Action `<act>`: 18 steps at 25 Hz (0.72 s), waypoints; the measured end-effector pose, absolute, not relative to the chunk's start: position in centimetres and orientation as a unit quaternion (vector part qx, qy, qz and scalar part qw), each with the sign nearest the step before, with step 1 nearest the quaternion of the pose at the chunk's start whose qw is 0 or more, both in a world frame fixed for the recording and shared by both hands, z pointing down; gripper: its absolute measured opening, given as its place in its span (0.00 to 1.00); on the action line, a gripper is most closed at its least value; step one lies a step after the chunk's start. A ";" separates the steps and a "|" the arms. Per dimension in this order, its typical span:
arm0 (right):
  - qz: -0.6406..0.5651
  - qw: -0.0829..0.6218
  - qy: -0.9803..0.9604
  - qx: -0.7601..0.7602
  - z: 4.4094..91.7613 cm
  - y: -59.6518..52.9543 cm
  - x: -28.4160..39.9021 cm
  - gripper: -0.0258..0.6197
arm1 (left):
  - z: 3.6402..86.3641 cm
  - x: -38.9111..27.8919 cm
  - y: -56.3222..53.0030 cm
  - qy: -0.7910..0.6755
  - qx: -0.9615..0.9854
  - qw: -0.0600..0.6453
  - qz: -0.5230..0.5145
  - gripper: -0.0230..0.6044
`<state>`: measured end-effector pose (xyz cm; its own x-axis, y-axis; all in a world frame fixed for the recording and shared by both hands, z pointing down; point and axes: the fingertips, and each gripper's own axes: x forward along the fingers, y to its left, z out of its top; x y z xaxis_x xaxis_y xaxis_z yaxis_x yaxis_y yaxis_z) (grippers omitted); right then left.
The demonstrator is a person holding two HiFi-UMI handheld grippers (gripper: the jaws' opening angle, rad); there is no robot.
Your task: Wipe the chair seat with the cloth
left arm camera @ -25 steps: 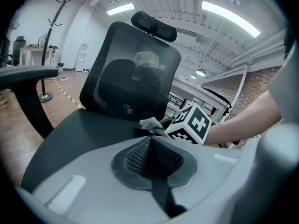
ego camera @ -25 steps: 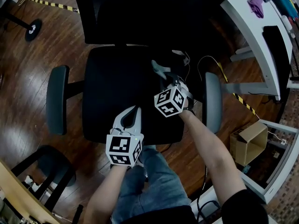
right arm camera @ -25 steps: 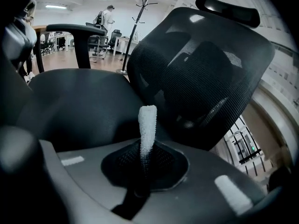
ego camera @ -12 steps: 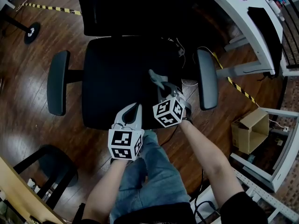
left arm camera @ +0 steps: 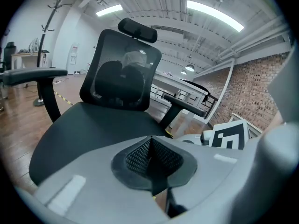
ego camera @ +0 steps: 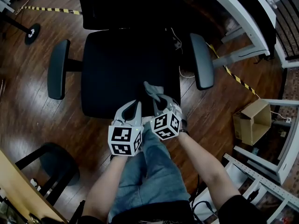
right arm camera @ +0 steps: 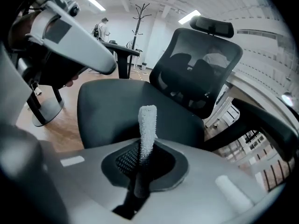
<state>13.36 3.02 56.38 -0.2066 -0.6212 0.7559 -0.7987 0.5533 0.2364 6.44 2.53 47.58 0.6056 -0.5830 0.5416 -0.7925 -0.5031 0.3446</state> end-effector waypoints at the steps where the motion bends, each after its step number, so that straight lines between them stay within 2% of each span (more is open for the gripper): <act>1: 0.105 0.427 -0.771 0.461 56.3 3.9 13.2 0.05 | 47.6 6.5 3.0 -0.405 0.848 0.290 0.182 0.04; 10: 0.106 0.423 -0.779 0.450 56.4 8.4 12.6 0.05 | 47.8 7.7 5.2 -0.401 0.852 0.283 0.184 0.04; 18: 0.095 0.382 -0.774 0.496 52.4 3.0 14.6 0.05 | 47.0 8.1 4.0 -0.398 0.855 0.279 0.180 0.04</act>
<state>14.56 2.99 52.39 -0.2153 -0.6955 0.6855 -0.8403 0.4896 0.2328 8.09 3.99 47.02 0.6194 -0.5800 0.5292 -0.7804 -0.5281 0.3347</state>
